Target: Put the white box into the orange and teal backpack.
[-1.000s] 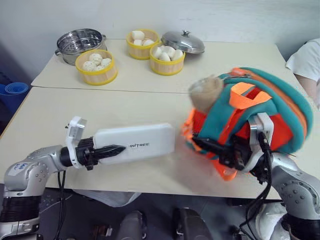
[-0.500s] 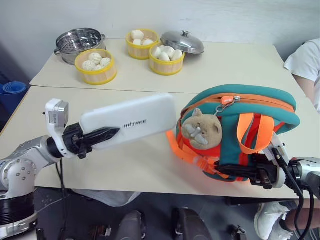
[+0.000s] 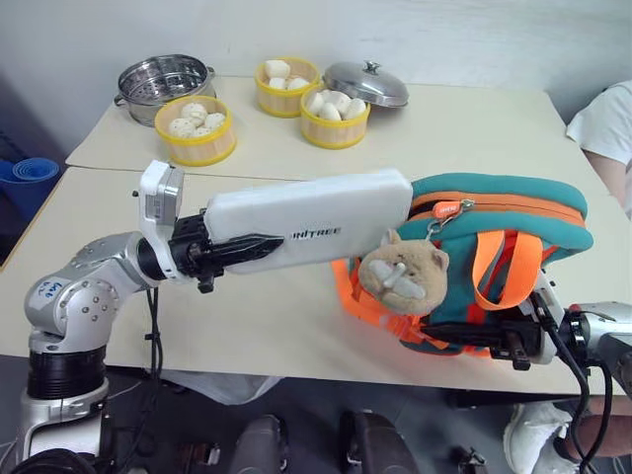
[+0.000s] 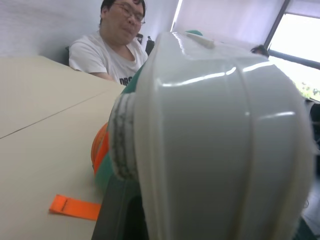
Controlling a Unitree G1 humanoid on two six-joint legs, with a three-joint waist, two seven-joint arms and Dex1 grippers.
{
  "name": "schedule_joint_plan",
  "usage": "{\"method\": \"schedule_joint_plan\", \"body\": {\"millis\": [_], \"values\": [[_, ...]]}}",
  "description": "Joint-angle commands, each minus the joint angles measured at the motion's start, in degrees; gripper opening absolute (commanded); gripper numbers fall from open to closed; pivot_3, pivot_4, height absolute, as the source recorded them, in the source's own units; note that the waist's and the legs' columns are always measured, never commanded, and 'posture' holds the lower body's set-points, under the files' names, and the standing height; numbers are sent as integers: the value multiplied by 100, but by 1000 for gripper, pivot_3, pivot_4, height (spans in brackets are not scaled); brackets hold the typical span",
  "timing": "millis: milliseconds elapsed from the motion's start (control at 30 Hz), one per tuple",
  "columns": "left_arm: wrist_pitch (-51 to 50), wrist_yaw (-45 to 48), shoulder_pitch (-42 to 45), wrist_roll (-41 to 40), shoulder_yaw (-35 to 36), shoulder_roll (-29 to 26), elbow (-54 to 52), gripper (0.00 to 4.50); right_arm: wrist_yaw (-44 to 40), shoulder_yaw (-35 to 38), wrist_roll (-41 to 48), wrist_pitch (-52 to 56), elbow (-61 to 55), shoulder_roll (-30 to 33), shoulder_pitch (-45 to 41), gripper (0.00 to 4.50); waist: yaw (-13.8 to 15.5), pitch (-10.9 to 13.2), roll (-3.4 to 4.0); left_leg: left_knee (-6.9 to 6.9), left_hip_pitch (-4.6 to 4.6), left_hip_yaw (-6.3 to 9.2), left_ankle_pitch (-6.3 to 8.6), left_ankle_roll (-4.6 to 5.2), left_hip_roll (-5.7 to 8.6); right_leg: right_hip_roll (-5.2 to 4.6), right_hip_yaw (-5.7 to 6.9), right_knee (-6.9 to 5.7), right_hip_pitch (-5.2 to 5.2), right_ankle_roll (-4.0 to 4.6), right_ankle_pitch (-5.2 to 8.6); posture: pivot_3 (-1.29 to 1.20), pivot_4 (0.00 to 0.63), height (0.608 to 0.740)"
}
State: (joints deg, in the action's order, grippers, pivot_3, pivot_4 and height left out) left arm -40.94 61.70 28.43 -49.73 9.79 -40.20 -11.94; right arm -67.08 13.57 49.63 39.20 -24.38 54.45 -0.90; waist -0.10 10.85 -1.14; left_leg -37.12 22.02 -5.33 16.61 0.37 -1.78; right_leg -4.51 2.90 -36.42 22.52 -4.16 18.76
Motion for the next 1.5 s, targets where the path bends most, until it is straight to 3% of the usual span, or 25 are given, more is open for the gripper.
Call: {"method": "schedule_joint_plan", "body": {"millis": [33, 167, 267, 500, 667, 733, 867, 1033, 1200, 1300, 1500], "values": [[695, 371, 292, 767, -545, -49, 188, 1250, 2, -67, -6, -38, -53, -71, -91, 143, 17, 0, 0, -1, 0, 0, 0, 2, 2, -2, 0, 0, -2, 0, 0, 0, 150, 740], [1843, 406, 991, 2187, -1574, 197, 681, 1250, -13, -112, -48, -9, -50, -88, -121, 143, 54, -1, -2, -5, 7, 2, 1, 7, 4, -3, 2, 6, -2, -2, -1, 0, 150, 740], [1985, 420, 1565, 2410, -1965, 697, 1020, 1250, -98, -220, -88, 59, -63, 7, -88, 143, 105, -2, -4, -13, 12, 1, 4, 14, 5, -3, 3, 9, -3, -7, -4, 0, 150, 740], [2704, 40, 3019, 3338, -2795, 2740, 3050, 1250, -126, -308, -345, -214, 102, -150, -252, 143, 159, 2, -10, -50, 28, -1, 13, 38, 7, 5, 8, 0, -1, -16, -9, 0, 150, 740], [3472, -387, 3031, 3810, -2832, 3629, 3978, 1250, -42, -372, -412, -306, 125, -293, -297, 143, 103, 3, -11, -62, 33, -4, 19, 46, 7, 5, -1, 3, 3, -23, -12, 0, 150, 740], [3464, -330, 2901, 3664, -2669, 3752, 3950, 1950, 11, -379, -425, -335, 96, -365, -262, 143, 93, 2, -10, -62, 31, -3, 16, 42, 3, 6, 0, -3, 6, -23, -12, 0, 150, 740], [3524, -188, 2716, 3388, -2189, 3537, 3708, 3146, 198, -337, -446, -477, 38, -609, -151, 143, 91, 2, -11, -66, 29, 2, 15, 46, 2, 3, 4, -11, 3, -22, -12, 0, 150, 740], [3713, 579, 2285, 2962, -1581, 2620, 3450, 4483, 436, -232, -342, -566, -6, -937, -105, 143, -31, 1, -9, -58, 22, 1, 8, 31, -1, 4, 1, -19, 5, -20, -11, 0, 150, 740], [3016, 1398, 1794, 2516, -1380, 1623, 2704, 4500, 429, -291, -457, -683, 84, -969, -144, 143, -7, 1, -8, -57, 18, 3, 1, 20, -1, 2, 4, -29, 4, -16, -9, 0, 150, 740], [2506, 1406, 1412, 2192, -1279, 1256, 1792, 4500, 457, -330, -449, -701, 177, -1040, -248, 143, 14, 1, -9, -59, 21, 4, 8, 30, 3, -4, 2, -26, 2, -16, -9, 0, 150, 740], [1683, 544, 868, 1645, -1159, 1396, 222, 4500, 492, -368, -258, -465, 186, -1089, -423, 143, 8, 1, -9, -65, 26, 13, 16, 39, 8, -16, 3, -20, -5, -18, -10, 0, 150, 740]]}}
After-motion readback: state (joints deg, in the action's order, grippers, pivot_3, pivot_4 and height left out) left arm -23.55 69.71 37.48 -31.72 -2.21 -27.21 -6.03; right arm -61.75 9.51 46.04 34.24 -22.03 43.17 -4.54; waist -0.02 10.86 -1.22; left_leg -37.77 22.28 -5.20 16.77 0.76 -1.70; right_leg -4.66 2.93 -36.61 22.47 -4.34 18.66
